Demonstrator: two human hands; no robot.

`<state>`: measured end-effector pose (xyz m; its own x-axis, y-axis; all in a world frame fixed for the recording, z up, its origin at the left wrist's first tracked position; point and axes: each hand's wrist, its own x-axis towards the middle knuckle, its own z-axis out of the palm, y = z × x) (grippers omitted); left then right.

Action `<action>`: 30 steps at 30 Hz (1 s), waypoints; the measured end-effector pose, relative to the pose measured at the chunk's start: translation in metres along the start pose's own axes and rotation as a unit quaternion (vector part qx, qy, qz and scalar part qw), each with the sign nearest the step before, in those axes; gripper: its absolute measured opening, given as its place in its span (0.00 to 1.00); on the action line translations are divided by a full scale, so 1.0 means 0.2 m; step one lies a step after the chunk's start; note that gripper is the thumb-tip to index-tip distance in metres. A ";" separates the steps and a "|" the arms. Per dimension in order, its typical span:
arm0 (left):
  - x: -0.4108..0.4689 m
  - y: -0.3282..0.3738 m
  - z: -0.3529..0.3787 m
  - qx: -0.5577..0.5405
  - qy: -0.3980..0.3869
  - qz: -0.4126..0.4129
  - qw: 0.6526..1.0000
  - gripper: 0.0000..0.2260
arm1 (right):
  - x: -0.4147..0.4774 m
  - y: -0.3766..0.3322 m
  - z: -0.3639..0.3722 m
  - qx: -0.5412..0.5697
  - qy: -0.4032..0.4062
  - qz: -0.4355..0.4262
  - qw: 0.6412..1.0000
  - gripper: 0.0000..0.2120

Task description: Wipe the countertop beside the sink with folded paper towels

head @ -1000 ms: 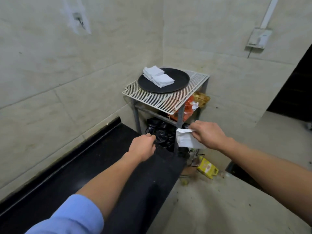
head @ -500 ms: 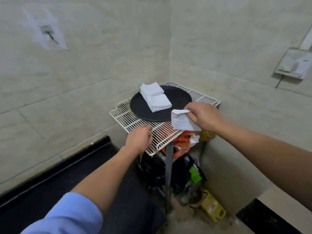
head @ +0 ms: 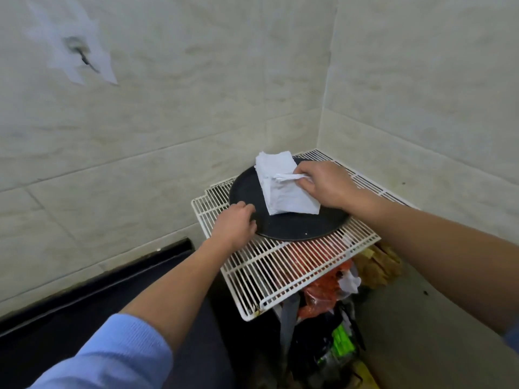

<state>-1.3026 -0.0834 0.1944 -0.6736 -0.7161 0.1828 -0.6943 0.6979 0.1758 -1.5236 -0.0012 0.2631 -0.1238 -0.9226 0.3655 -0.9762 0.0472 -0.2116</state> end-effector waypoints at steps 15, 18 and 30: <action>0.20 -0.06 0.19 -0.003 -0.001 -0.018 1.000 0.11 | 0.52 0.29 0.38 -0.017 -0.169 -0.006 0.986 0.12; 0.21 -0.06 0.22 0.002 0.012 -0.025 1.000 0.12 | 0.54 0.32 0.44 0.005 -0.190 -0.016 0.982 0.14; 0.21 -0.03 0.26 -0.026 0.056 -0.070 0.996 0.09 | 0.23 0.19 0.56 0.051 -0.173 -0.100 0.978 0.32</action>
<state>-1.3392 -0.1185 0.1511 -0.5367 -0.8026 0.2601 -0.7627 0.5934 0.2571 -1.5457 -0.0846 0.1704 0.1533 -0.9847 0.0835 -0.9497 -0.1701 -0.2628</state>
